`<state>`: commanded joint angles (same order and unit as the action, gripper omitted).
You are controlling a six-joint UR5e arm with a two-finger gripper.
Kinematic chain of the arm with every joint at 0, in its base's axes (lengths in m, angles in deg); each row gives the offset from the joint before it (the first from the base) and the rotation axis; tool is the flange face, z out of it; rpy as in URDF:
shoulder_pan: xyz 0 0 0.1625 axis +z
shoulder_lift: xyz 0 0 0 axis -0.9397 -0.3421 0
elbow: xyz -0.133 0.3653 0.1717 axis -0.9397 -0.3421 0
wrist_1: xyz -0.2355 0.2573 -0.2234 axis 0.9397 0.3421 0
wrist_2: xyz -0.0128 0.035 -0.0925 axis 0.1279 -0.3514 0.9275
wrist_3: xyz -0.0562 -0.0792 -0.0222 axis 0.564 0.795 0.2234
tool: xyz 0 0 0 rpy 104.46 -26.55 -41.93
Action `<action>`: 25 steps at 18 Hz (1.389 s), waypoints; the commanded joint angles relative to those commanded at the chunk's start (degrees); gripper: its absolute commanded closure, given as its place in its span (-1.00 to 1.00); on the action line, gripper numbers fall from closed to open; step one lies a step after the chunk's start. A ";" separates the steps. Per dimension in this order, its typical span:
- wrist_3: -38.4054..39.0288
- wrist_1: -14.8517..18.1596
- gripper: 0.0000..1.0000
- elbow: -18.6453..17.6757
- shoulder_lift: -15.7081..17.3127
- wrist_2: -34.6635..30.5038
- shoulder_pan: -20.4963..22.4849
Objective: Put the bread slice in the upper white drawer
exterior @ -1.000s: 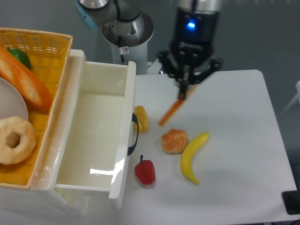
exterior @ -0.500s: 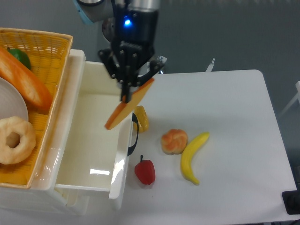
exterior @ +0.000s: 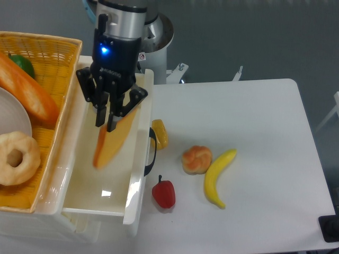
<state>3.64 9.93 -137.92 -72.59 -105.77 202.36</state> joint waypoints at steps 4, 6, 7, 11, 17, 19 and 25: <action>0.17 0.18 -1.00 -0.26 0.35 -0.09 0.09; 0.09 0.18 -1.00 -1.22 0.18 -0.18 0.96; 0.09 0.18 -1.00 -1.75 0.09 -0.18 2.45; -3.84 -0.17 -1.00 -4.56 -0.17 -0.18 11.40; -20.20 -0.18 -1.00 -10.02 -1.66 -3.94 25.47; -22.66 -0.26 -1.00 -9.93 -2.81 -7.02 28.38; -35.66 -1.85 -1.00 -6.94 -11.94 -13.68 30.50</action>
<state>-32.03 8.09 -144.87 -84.53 -119.44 232.86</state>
